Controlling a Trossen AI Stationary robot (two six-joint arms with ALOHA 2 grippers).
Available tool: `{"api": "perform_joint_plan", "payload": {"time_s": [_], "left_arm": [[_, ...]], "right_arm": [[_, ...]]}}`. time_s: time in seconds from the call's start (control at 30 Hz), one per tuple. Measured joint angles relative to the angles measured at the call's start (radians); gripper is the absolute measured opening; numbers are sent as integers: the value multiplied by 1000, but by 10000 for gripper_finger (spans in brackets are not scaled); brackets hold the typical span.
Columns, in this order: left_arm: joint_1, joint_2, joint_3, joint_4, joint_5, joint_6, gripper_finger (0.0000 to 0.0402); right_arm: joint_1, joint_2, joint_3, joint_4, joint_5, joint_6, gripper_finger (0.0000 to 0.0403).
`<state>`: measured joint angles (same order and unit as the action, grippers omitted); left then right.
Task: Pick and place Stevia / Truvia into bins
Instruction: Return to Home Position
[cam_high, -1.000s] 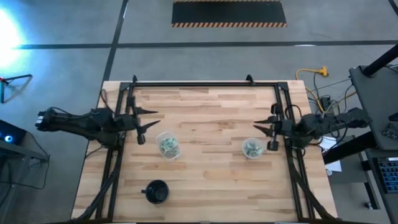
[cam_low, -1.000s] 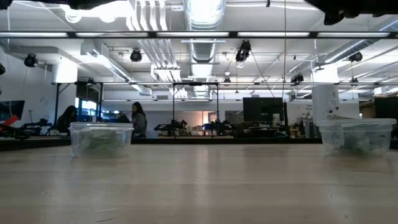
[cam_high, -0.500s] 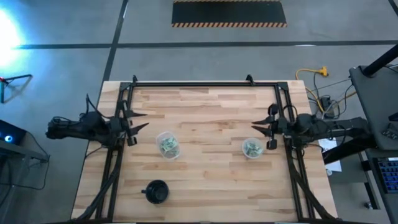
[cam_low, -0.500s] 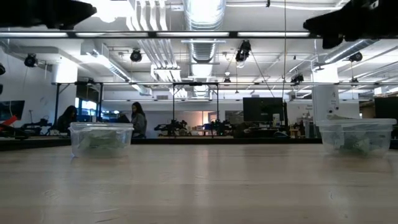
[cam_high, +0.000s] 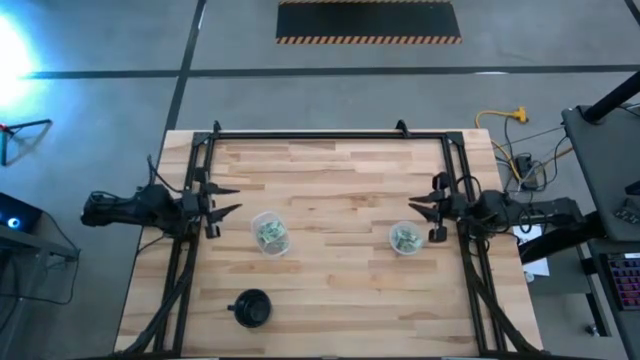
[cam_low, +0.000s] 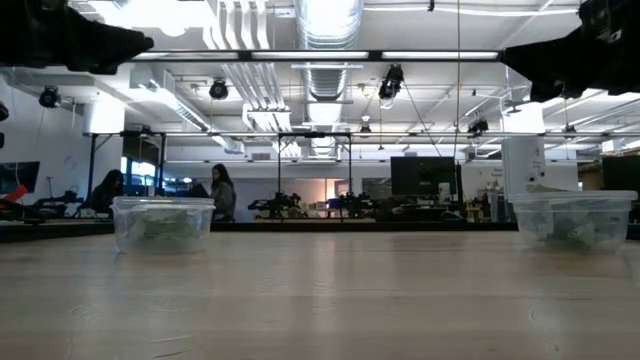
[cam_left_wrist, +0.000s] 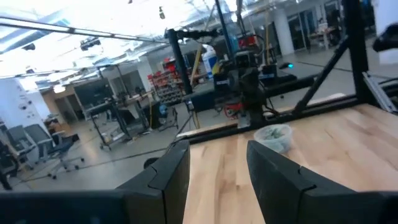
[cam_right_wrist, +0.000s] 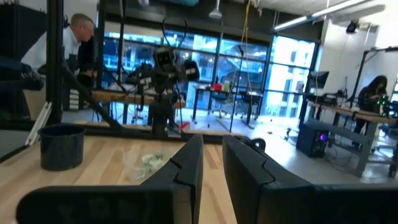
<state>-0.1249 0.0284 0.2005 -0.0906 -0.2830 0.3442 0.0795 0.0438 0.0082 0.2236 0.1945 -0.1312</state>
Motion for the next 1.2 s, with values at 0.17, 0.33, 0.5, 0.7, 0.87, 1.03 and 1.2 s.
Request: {"api": "perform_joint_plan", "payload": {"time_s": [0.17,0.33,0.5,0.7,0.87,1.03,1.2], "left_arm": [[0,1,-36,10,58,-24,144],[0,-1,-109,112,82,-24,144],[0,-1,-189,195,81,-25,144],[1,4,-192,250,80,-26,144],[1,2,-192,248,80,-47,144],[1,10,-193,247,79,-51,144],[1,17,-193,247,79,-51,144]], "right_arm": [[1,-44,1,-51,-10,1,52],[1,-44,1,-55,-16,0,52],[1,-38,1,-63,-18,-10,52],[1,-36,1,-67,-13,-37,52],[1,-34,1,-85,-12,-59,52],[1,-34,1,-92,-12,-37,52],[1,-34,1,-93,-12,-33,52]]}}
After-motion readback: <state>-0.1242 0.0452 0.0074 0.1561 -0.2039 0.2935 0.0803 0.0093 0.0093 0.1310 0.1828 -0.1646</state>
